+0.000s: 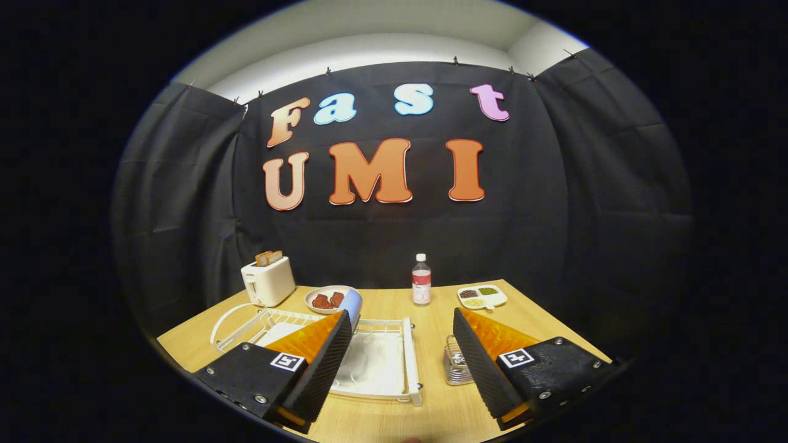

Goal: Take the plate from the dish rack, then take the spoon from the basket and place it into the plate.

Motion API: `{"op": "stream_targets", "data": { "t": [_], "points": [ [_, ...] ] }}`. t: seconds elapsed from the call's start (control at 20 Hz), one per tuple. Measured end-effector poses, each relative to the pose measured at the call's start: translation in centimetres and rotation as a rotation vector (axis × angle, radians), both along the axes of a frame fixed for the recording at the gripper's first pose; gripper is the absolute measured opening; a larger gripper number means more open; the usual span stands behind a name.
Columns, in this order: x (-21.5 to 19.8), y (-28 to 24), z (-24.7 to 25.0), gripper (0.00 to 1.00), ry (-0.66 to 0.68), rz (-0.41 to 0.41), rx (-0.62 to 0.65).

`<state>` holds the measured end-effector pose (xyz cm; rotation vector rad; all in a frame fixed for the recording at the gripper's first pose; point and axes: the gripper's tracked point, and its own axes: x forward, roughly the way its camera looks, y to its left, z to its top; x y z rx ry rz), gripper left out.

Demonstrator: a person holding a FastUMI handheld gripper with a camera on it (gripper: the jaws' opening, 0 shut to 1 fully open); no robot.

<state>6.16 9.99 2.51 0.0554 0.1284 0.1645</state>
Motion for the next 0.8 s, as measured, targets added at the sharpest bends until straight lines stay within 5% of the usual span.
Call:
{"op": "stream_targets", "data": {
  "t": [0.45,0.8],
  "points": [
    [7.0,8.9,-2.7,0.99,0.24,0.094,-0.081],
    [10.5,9.4,-7.9,0.94,0.43,0.001,-0.127]
  ]
}}
